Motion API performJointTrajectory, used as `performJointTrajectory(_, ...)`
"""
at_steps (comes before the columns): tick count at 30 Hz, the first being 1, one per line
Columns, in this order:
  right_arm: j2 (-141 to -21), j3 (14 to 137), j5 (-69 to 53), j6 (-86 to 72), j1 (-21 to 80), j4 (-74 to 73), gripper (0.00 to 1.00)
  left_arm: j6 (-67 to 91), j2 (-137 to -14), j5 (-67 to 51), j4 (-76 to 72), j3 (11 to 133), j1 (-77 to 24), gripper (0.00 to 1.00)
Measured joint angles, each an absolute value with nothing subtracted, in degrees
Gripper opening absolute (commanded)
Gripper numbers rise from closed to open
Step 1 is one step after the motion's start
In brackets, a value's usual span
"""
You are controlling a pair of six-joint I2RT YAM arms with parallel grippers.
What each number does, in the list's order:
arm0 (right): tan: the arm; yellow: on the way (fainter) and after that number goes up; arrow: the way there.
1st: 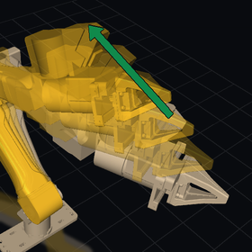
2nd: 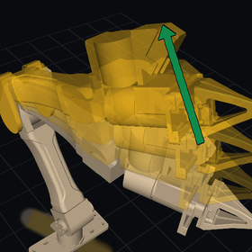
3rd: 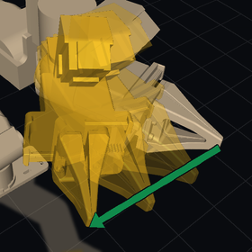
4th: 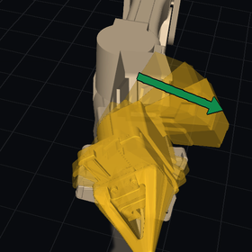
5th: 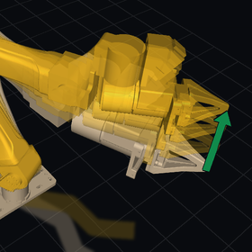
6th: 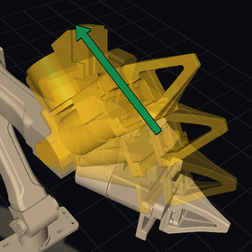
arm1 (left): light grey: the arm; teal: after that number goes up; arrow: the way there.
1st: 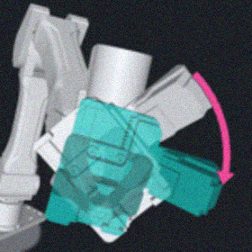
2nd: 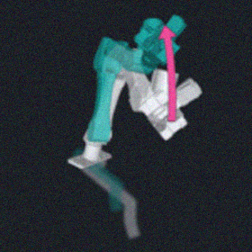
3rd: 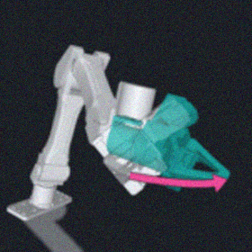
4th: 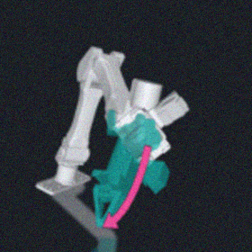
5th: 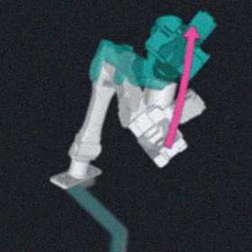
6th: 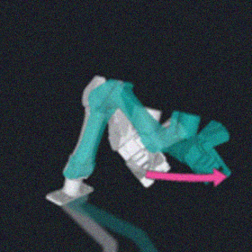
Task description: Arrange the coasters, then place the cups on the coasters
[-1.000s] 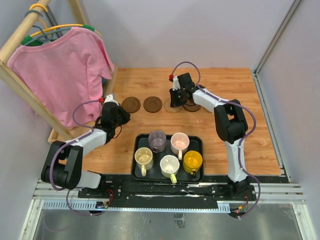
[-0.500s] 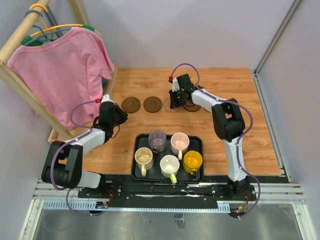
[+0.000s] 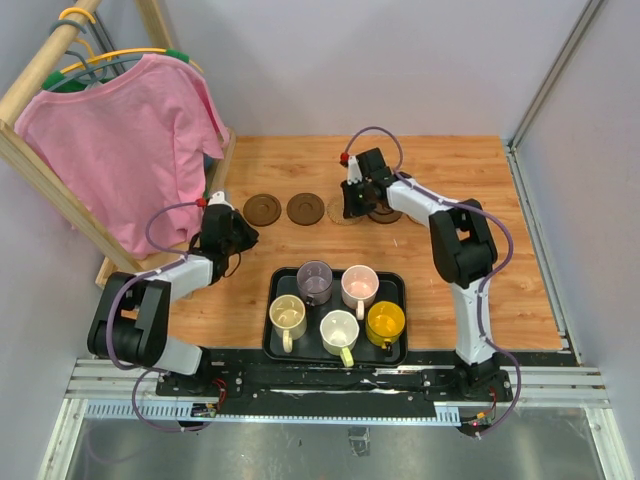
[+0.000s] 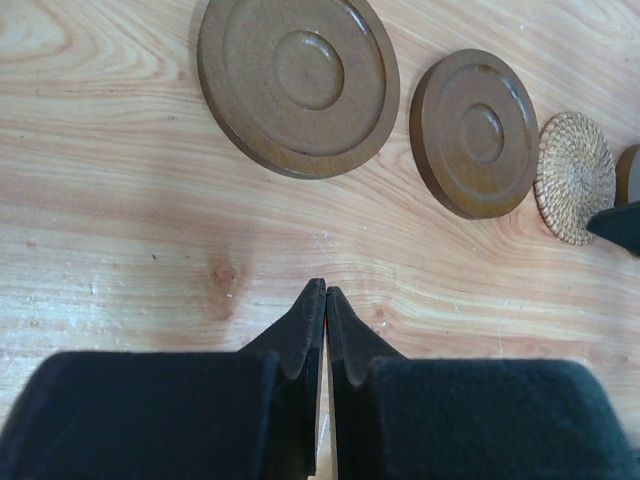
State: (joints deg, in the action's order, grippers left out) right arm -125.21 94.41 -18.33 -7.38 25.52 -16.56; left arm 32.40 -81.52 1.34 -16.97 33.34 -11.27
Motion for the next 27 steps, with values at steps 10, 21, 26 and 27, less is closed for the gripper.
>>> performJointTrajectory(10,-113.0,92.4,-17.3,-7.1,25.5,-16.5,0.11,31.7,-85.9,-2.8,-21.1,33.4,-11.3,0.06)
performJointTrajectory(21,-98.9,75.5,-11.6,-7.5,25.5,-13.4,0.11,27.1,-94.9,-11.0,-27.9,38.0,-13.7,0.05)
performJointTrajectory(26,-90.5,64.8,-6.4,-8.8,25.5,-13.2,0.11,25.2,-96.7,-13.4,-28.3,38.5,-16.1,0.04)
performJointTrajectory(27,-88.5,63.1,-5.0,-9.2,25.5,-13.1,0.12,24.7,-96.7,-13.6,-28.1,38.5,-16.8,0.04)
